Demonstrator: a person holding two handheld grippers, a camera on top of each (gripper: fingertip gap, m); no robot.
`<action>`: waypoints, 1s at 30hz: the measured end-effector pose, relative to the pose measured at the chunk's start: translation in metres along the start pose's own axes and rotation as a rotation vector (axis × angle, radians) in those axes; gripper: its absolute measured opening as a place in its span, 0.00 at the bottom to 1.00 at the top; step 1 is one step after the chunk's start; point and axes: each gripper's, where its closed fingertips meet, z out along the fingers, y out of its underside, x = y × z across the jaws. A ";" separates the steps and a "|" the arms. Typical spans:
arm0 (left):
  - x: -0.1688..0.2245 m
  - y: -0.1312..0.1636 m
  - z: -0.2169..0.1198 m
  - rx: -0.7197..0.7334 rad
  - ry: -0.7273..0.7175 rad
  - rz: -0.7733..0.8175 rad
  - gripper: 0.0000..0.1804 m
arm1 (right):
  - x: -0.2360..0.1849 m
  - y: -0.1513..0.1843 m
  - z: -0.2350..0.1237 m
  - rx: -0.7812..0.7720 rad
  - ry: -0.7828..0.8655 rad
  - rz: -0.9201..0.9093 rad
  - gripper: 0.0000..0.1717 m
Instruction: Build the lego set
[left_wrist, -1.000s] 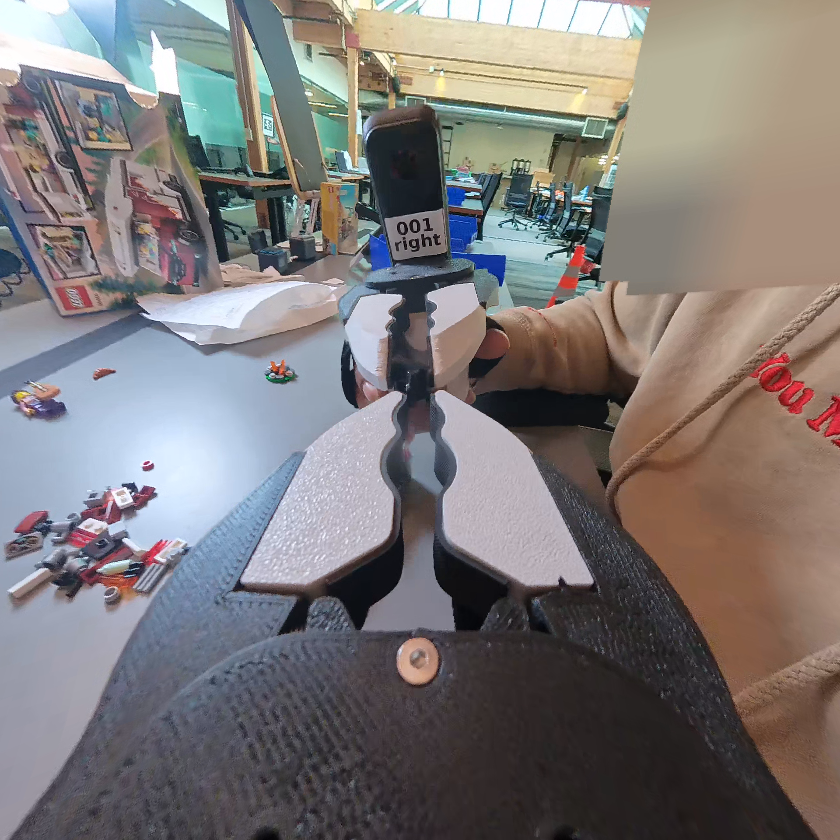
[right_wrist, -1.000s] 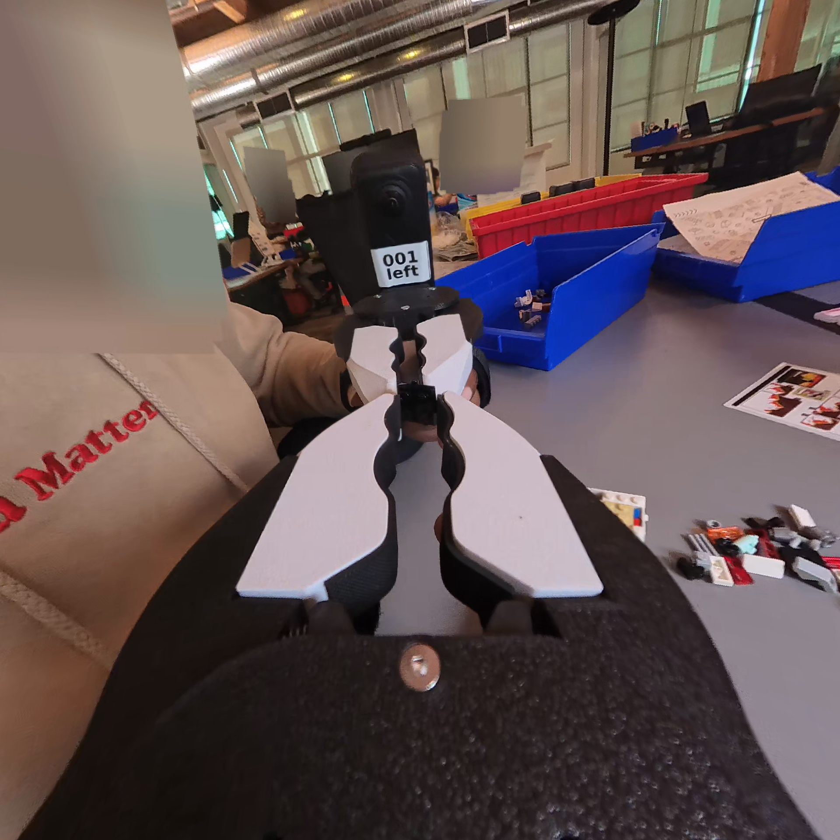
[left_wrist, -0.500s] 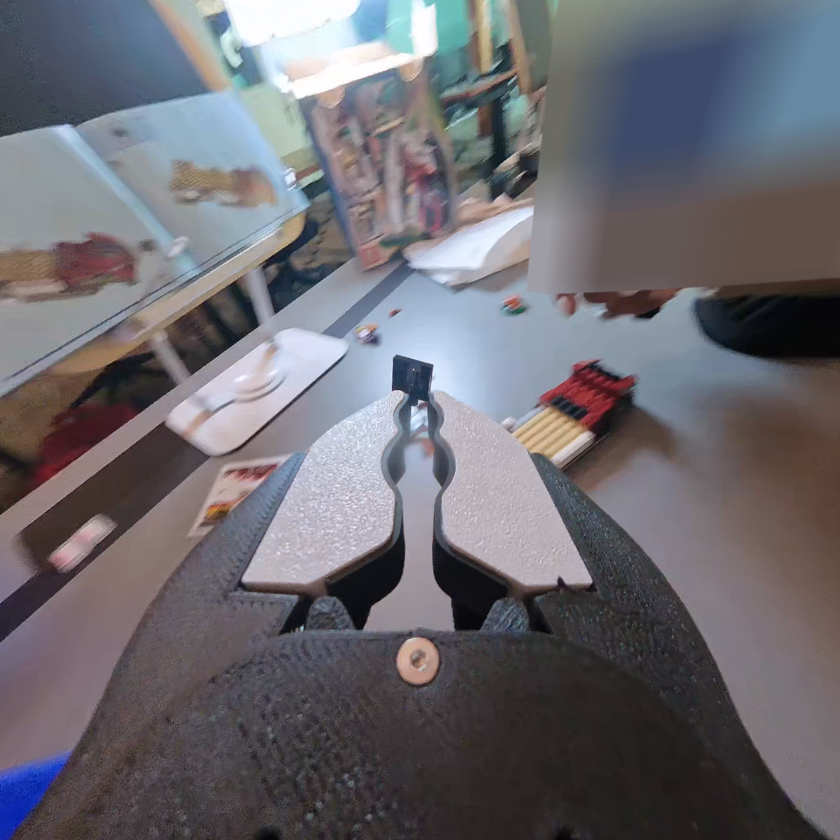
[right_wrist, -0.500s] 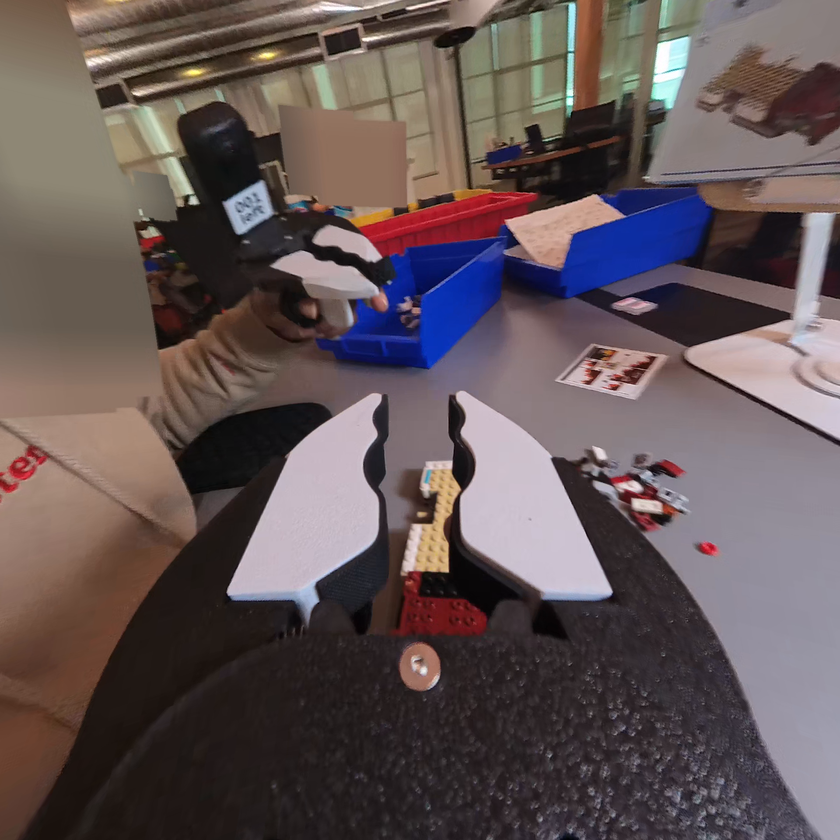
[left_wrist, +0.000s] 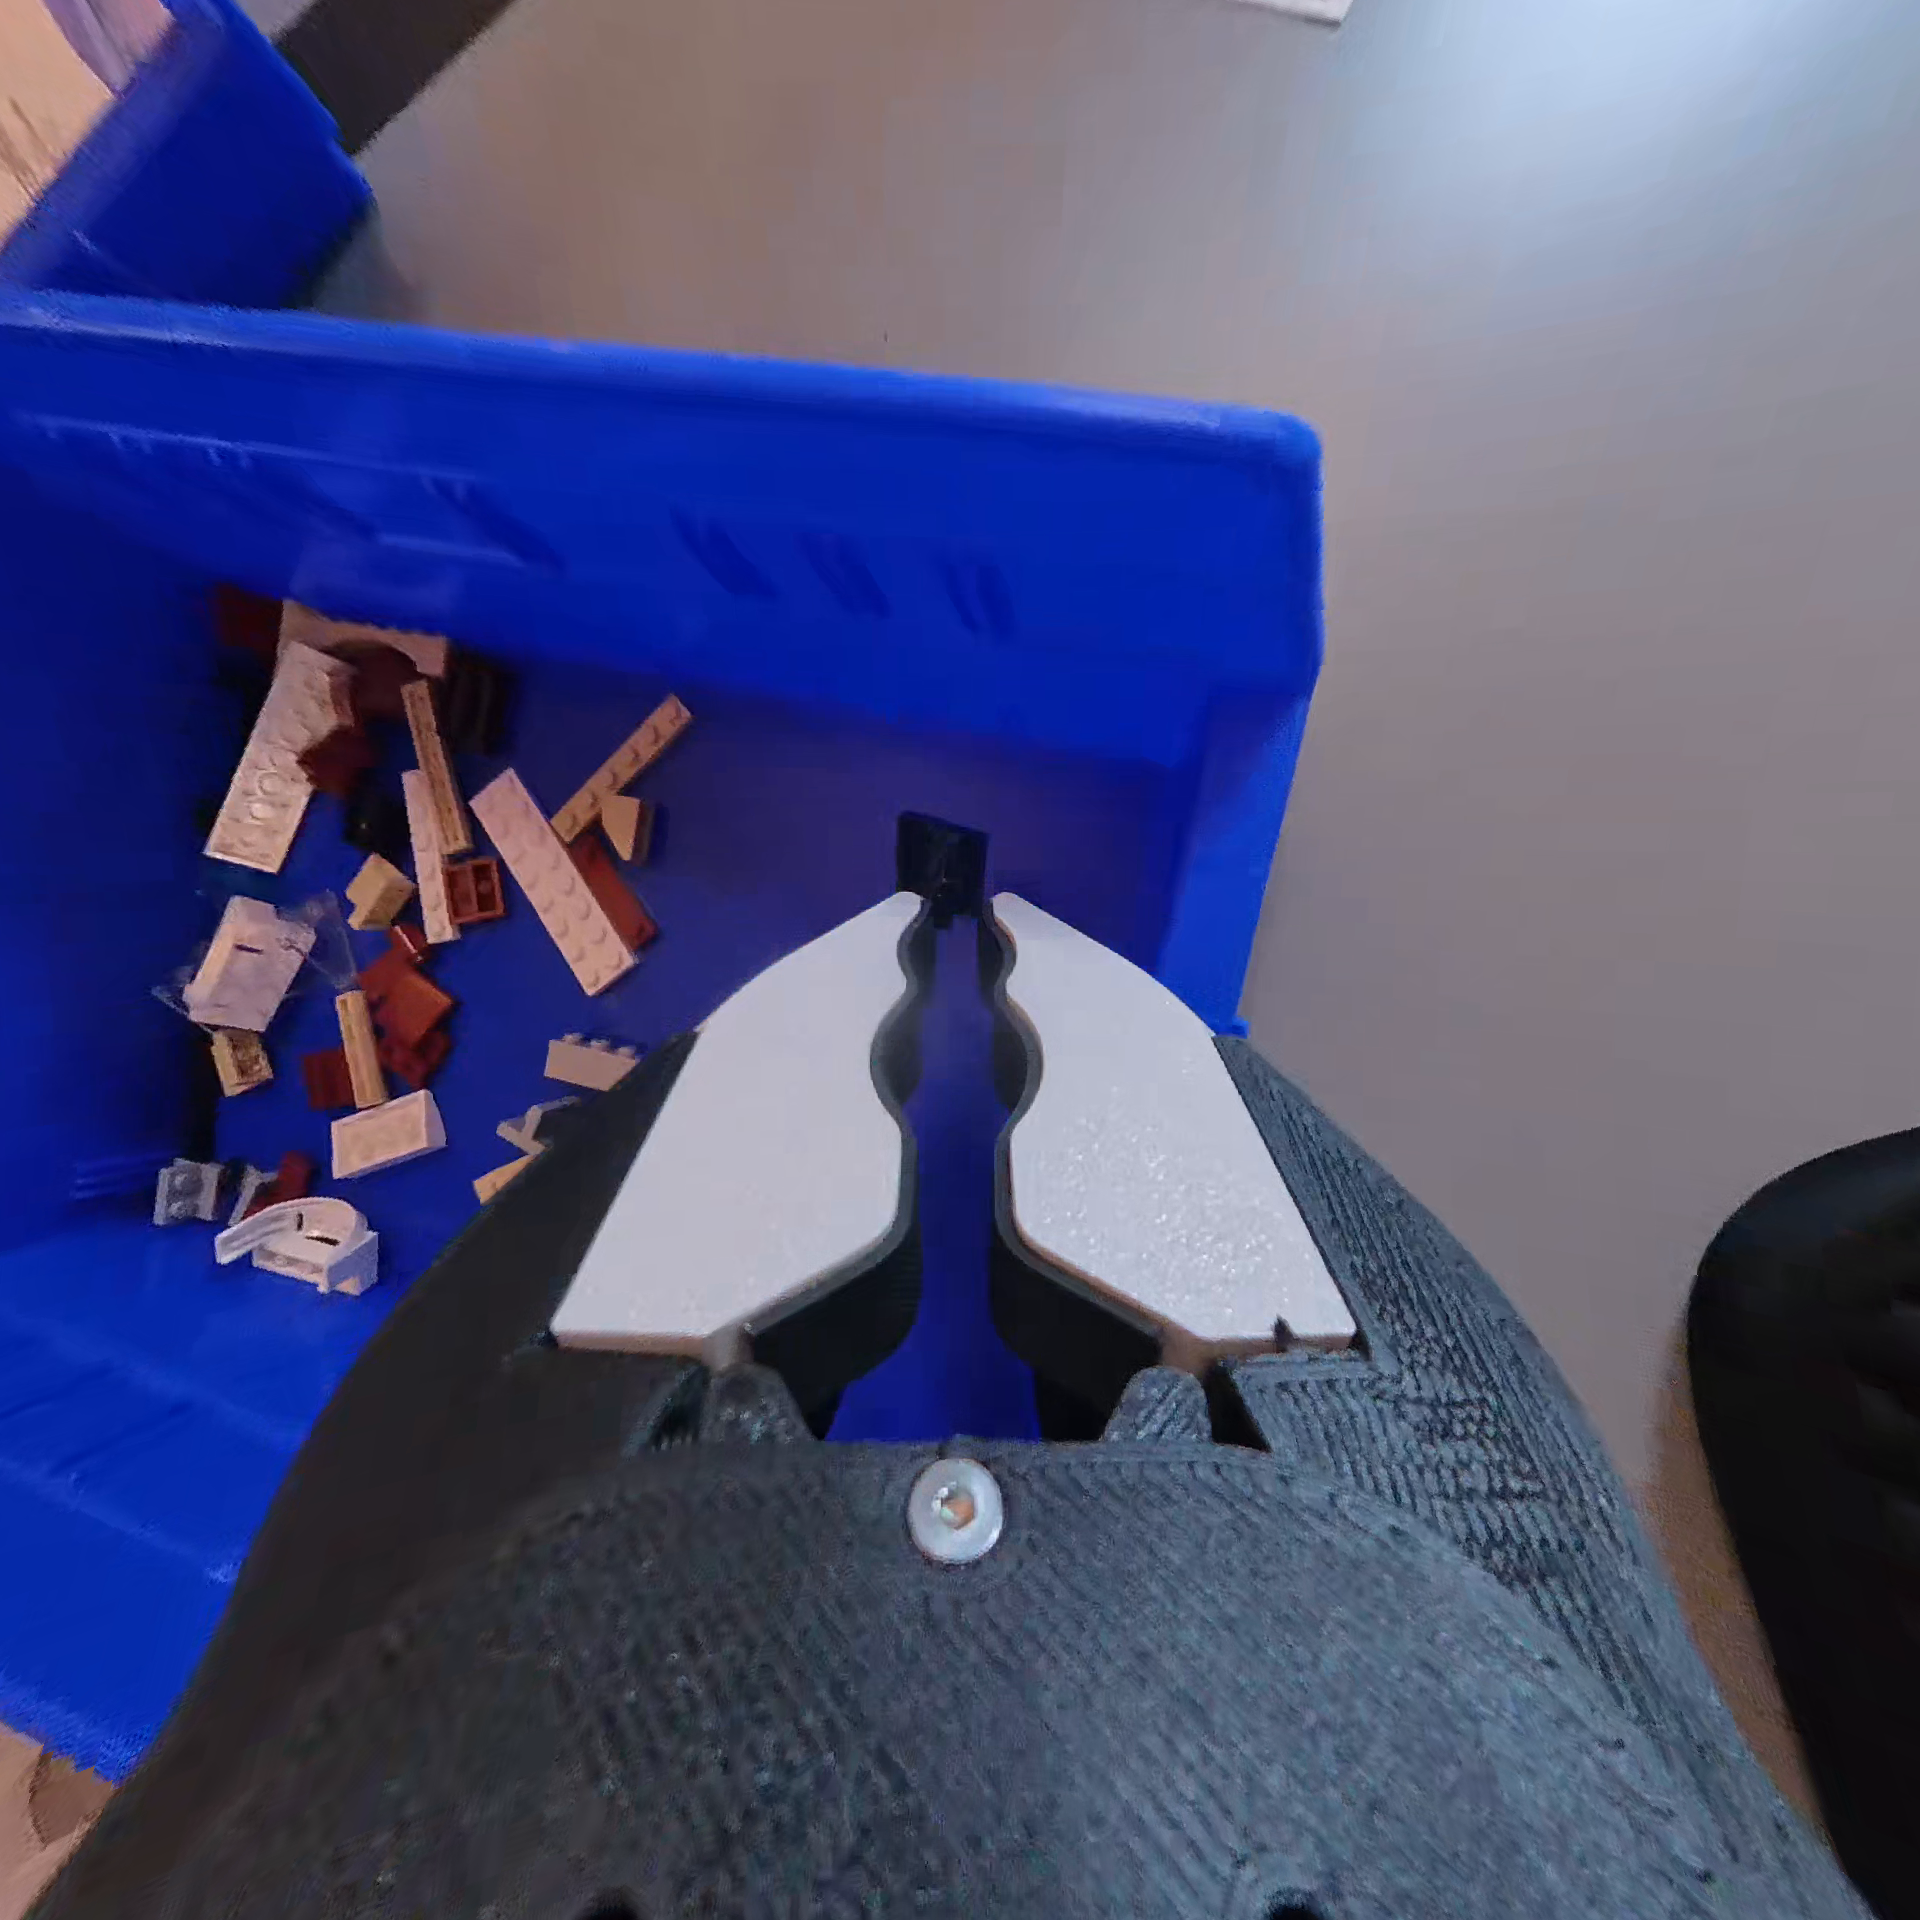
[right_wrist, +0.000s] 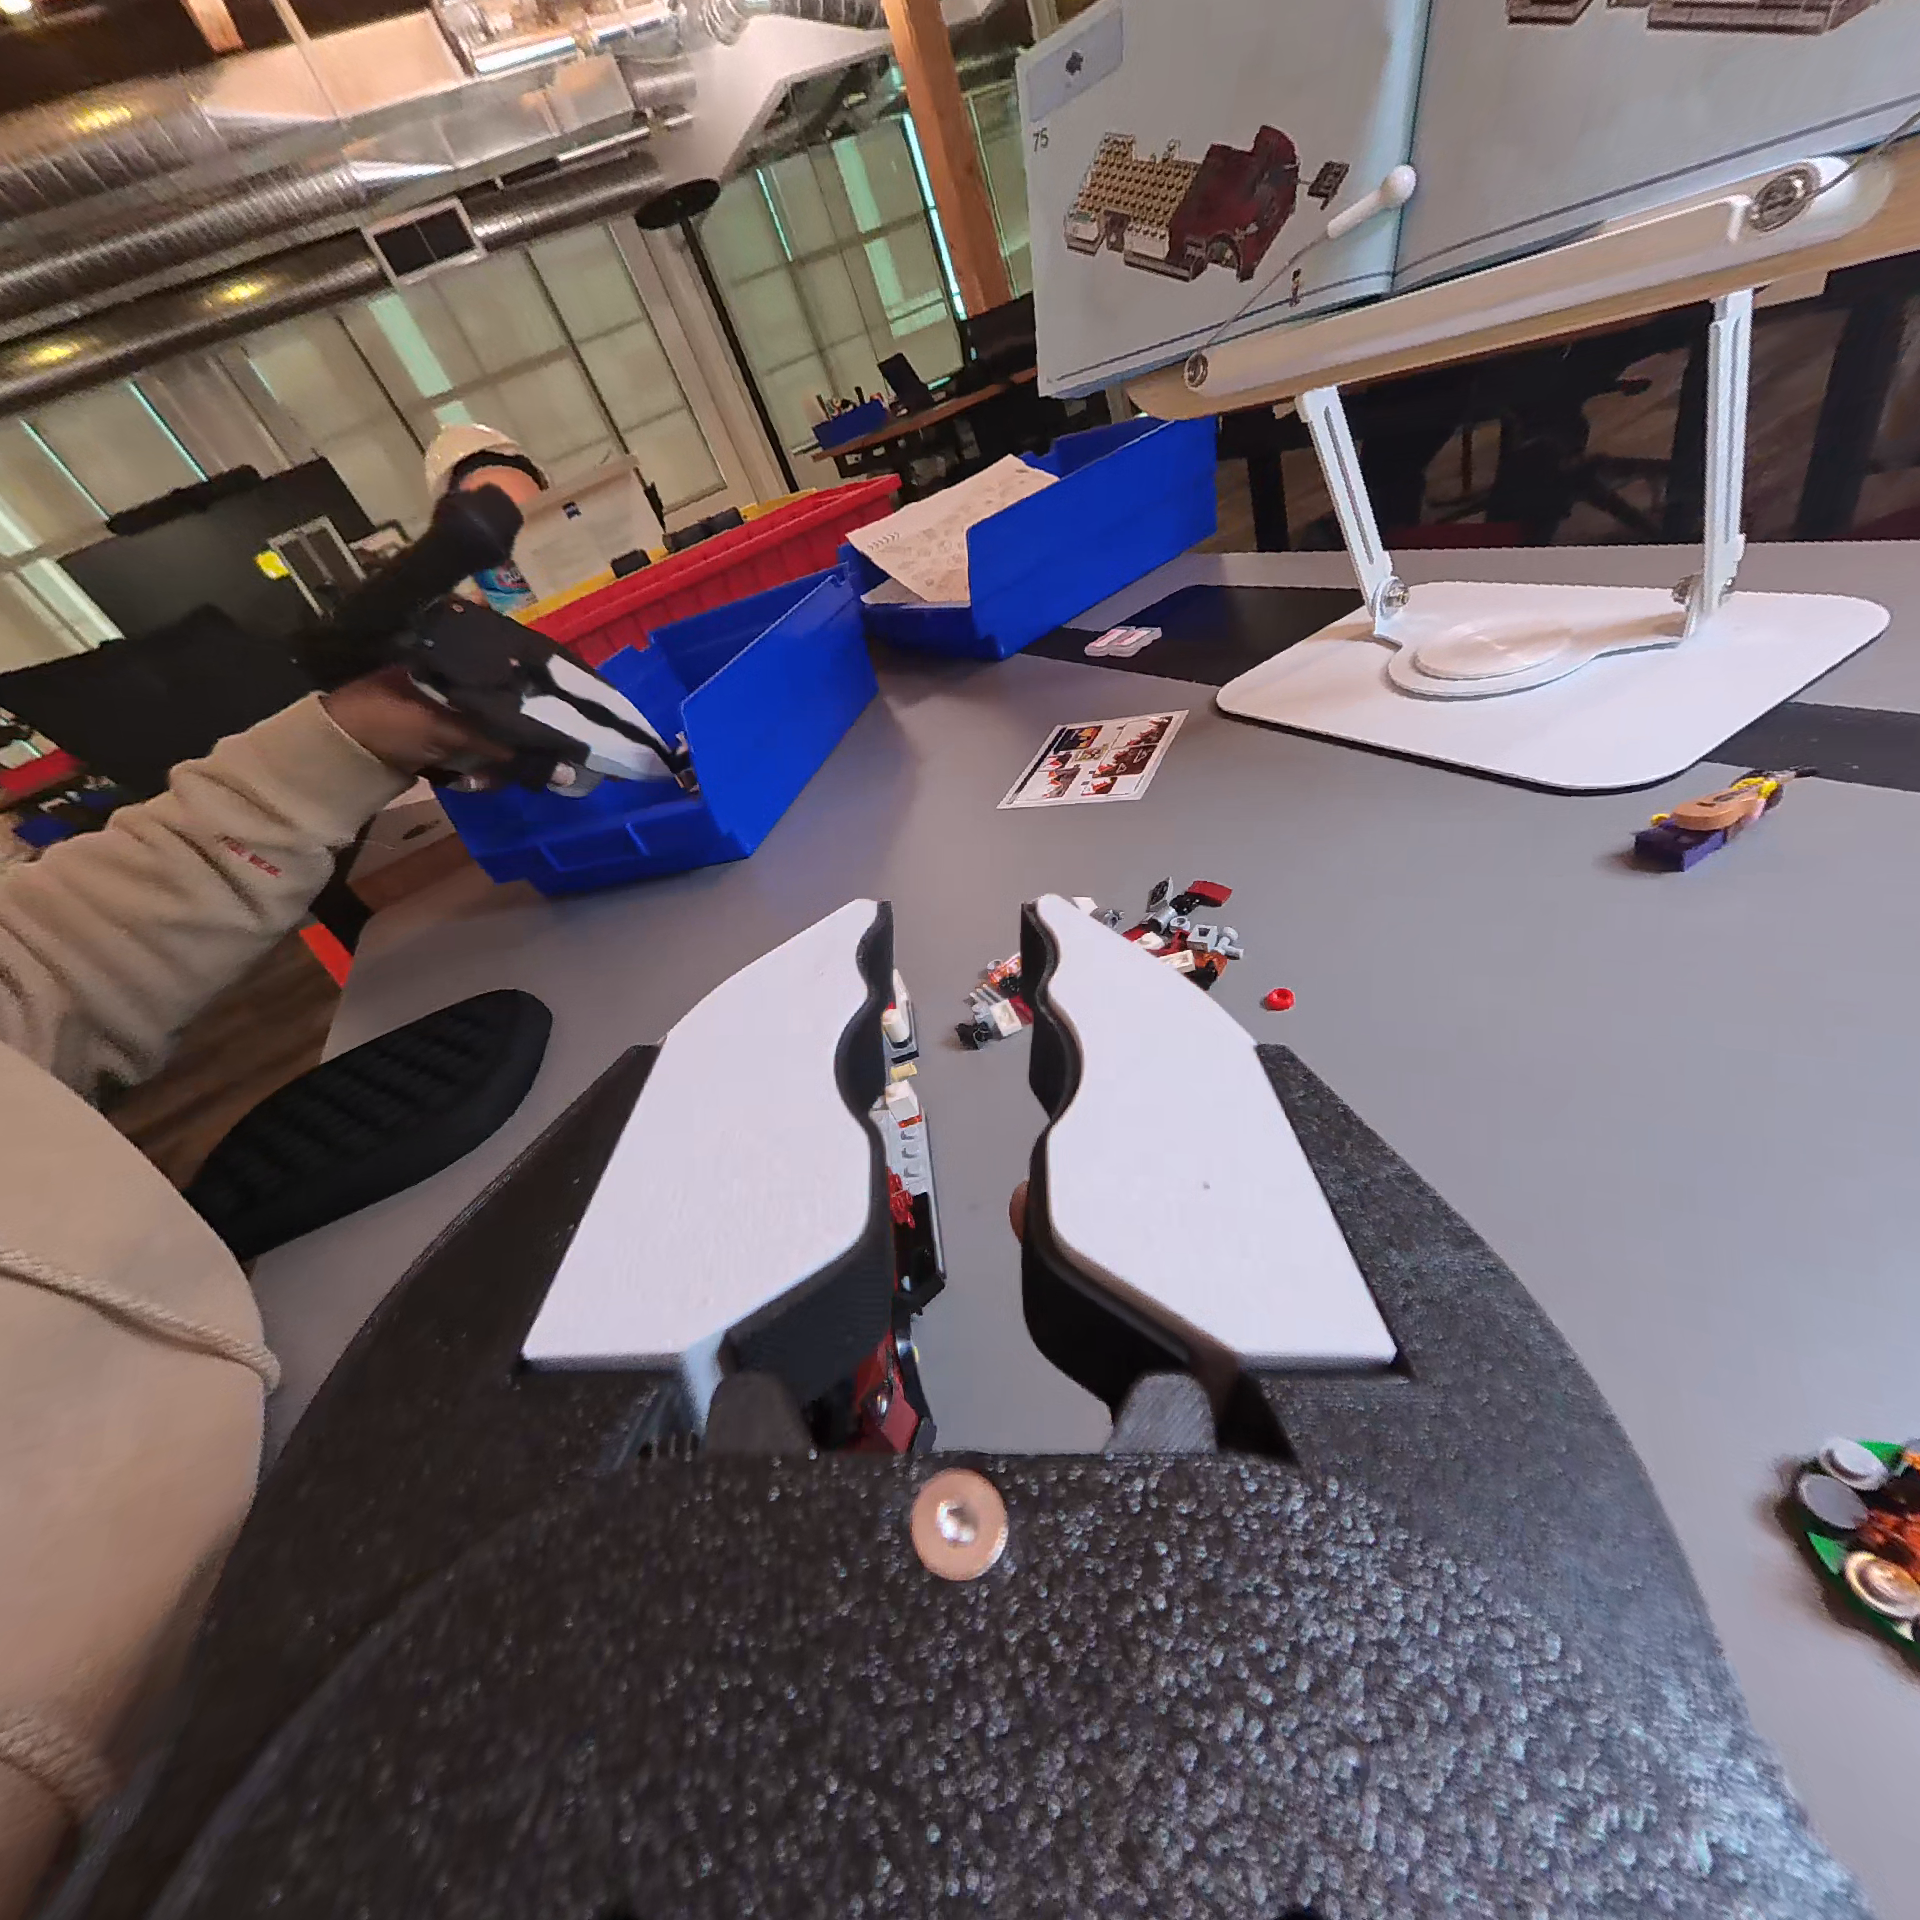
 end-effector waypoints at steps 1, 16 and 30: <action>-0.002 0.001 0.004 -0.009 -0.006 -0.002 0.05 | 0.000 0.000 0.000 0.003 0.000 -0.005 0.14; -0.012 -0.003 0.002 0.048 0.011 -0.052 0.20 | 0.001 0.001 0.001 0.002 0.049 -0.099 0.21; -0.126 0.003 -0.003 -0.147 -0.049 0.018 0.00 | -0.005 0.000 0.009 -0.018 0.071 -0.120 0.21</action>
